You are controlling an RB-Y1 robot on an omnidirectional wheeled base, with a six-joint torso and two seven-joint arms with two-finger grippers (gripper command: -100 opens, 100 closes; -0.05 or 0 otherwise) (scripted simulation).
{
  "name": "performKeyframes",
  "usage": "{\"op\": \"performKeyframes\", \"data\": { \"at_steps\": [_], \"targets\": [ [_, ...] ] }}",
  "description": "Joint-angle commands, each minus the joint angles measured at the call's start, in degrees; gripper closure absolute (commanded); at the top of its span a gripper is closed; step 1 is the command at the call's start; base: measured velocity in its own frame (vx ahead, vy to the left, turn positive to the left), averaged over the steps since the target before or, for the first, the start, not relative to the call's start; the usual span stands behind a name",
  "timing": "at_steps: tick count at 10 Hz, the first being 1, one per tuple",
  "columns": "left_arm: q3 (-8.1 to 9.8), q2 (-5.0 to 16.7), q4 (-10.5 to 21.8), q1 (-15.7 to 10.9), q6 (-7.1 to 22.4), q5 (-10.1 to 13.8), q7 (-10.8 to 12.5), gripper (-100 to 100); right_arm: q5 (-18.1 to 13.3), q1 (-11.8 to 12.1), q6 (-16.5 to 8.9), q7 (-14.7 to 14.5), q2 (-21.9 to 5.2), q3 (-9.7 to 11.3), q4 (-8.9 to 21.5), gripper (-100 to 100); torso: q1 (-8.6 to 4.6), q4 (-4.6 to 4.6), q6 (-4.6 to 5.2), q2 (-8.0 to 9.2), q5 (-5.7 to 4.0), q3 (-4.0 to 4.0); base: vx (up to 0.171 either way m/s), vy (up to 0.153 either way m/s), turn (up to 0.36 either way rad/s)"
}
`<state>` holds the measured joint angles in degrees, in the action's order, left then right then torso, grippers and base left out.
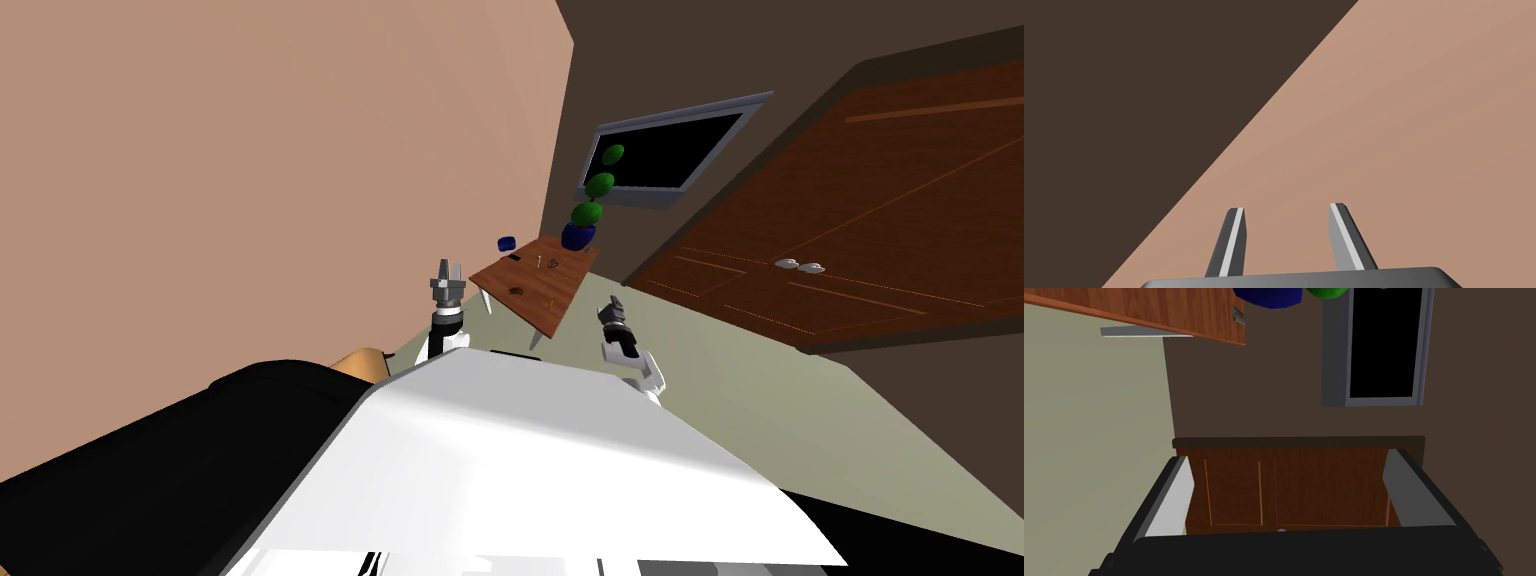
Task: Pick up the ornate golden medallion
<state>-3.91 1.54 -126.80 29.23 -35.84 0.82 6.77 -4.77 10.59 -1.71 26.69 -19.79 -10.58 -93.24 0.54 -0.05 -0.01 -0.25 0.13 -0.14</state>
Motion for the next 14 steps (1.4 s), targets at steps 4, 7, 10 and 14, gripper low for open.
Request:
{"op": "performKeyframes", "data": {
  "at_steps": [4,7,10,14],
  "targets": [
    [0.0,0.01,0.0,0.0,0.0,0.0,0.0,0,2.43,-2.79,-6.65,6.41,-1.58,-3.5,6.41,-100,-0.16,0.0,-0.02,-0.01,-0.02,-0.01,0.027,0.136,-0.067],
    [0.0,0.0,0.0,0.0,0.0,0.0,0.0,0,3.63,-4.05,-9.52,9.1,-2.13,-4.95,10.09,-100,-0.02,0.0,-0.01,0.0,0.0,0.0,0.027,0.138,-0.055],
    [0.0,0.01,0.0,0.0,0.0,0.0,0.0,0,6.42,-6.49,-14.41,13.74,-3.15,-7.84,15.35,-100,-0.14,-0.02,-0.02,-0.08,-0.02,-0.05,0.044,0.132,-0.051],
    [0.0,0.0,0.0,0.0,0.0,0.0,0.0,0,9.67,-8.8,-19.29,18.05,-4.1,-10.68,20.87,-100,0.04,-0.02,-0.02,-0.09,0.03,-0.05,0.045,0.162,-0.034]
  ]
}}
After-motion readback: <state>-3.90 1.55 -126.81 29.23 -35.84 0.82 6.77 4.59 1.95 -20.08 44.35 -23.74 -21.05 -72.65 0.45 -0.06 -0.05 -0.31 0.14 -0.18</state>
